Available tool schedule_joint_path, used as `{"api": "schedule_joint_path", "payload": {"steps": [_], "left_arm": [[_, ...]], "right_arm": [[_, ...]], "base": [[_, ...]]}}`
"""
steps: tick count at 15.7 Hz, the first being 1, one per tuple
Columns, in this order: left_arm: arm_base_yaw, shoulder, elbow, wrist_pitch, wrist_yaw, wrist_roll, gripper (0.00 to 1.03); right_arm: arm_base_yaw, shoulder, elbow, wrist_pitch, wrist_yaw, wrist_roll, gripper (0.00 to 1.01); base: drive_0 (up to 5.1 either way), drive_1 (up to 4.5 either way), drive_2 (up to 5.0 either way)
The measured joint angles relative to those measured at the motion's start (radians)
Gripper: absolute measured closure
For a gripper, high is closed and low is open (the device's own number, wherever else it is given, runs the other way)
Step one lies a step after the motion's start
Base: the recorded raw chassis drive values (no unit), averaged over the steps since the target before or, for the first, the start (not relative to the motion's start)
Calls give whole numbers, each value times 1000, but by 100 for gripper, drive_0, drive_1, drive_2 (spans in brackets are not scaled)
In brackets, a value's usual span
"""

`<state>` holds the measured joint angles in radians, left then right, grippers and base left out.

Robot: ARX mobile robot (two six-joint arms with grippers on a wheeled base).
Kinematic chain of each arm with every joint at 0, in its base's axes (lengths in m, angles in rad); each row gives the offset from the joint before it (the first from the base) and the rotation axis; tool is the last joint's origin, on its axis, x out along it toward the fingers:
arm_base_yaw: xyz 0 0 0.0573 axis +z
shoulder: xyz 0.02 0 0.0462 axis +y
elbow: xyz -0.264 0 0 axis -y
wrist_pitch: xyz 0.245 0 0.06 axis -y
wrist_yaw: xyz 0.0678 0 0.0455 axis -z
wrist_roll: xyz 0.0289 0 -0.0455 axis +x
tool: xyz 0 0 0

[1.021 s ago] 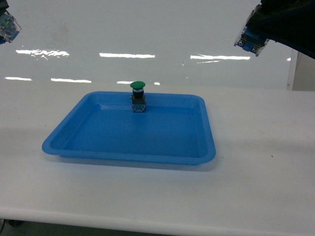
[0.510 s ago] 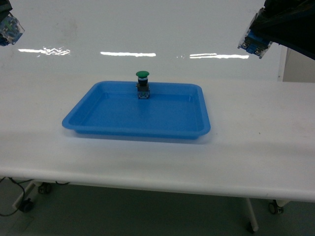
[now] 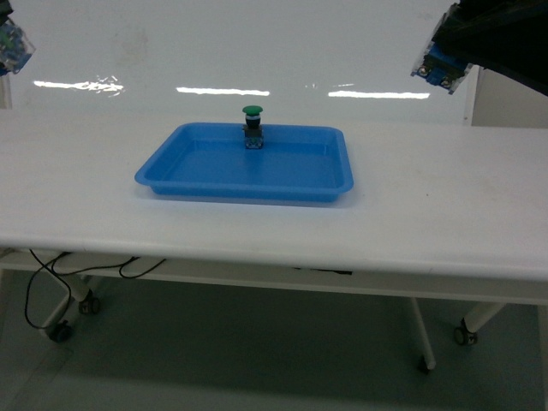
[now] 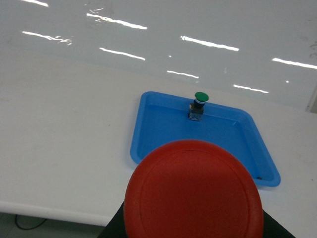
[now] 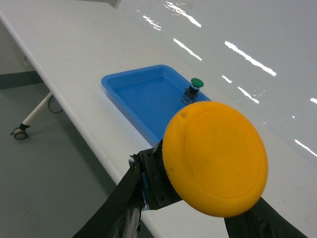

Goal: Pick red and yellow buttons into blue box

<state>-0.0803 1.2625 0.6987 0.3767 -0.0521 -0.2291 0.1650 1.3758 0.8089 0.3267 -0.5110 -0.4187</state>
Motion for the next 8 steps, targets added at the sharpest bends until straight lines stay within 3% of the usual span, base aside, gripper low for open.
{"api": "schedule_joint_path", "payload": {"steps": [8], "left_arm": [[0,3,0,5,3,0,79]], "right_arm": [[-2,0,0,2,-1,0,64]], "base": [[467,-385,-49]]}}
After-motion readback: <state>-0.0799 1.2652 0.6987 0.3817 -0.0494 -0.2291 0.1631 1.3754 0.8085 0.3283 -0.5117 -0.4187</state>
